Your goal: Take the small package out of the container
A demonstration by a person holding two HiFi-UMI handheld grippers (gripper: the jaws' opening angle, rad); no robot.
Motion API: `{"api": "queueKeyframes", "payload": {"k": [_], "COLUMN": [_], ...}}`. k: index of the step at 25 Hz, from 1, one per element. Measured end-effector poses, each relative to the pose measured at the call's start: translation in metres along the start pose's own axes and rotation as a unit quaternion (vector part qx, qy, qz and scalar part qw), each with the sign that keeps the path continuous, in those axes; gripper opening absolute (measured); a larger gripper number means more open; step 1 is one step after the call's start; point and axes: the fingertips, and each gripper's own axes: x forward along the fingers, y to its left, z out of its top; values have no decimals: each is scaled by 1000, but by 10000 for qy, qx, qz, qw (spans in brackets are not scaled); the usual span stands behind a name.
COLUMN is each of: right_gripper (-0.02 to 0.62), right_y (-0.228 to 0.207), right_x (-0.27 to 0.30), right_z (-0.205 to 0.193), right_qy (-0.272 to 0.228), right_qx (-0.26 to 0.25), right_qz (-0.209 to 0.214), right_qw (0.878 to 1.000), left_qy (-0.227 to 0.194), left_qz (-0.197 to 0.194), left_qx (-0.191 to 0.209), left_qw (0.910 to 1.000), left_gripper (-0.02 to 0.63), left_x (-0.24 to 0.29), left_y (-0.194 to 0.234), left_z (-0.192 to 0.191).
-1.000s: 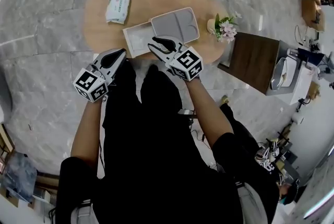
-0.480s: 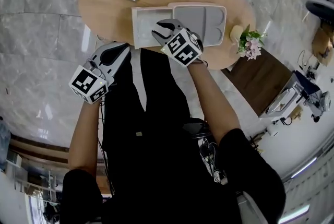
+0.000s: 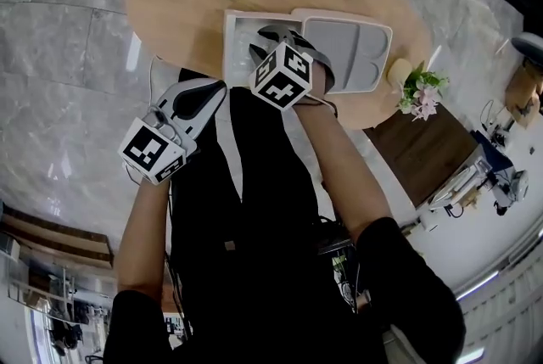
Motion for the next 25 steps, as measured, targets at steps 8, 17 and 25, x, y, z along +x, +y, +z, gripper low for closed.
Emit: {"api": "queueKeyframes", "payload": {"k": [8,17,25], "right_gripper": [120,103,18], "right_y": [5,8,10], "right_x": [19,34,24], "right_z": [-4,-3,-5], "right_qy": [563,689,582], "right_qx": [-115,-102,-129], "right_qz": [85,65,20], "right_qw": [9983,9975,9982], "left_qy": [38,-26,-88], "left_qz": [3,-58,-46], "left_qx": [42,61,47], "left_qw": [10000,10000,9999], "left_gripper": [20,20,20], "left_x": [-9,-14,-22], "left_y": [2,-4,-6], "left_z": [-7,-8,-4]}}
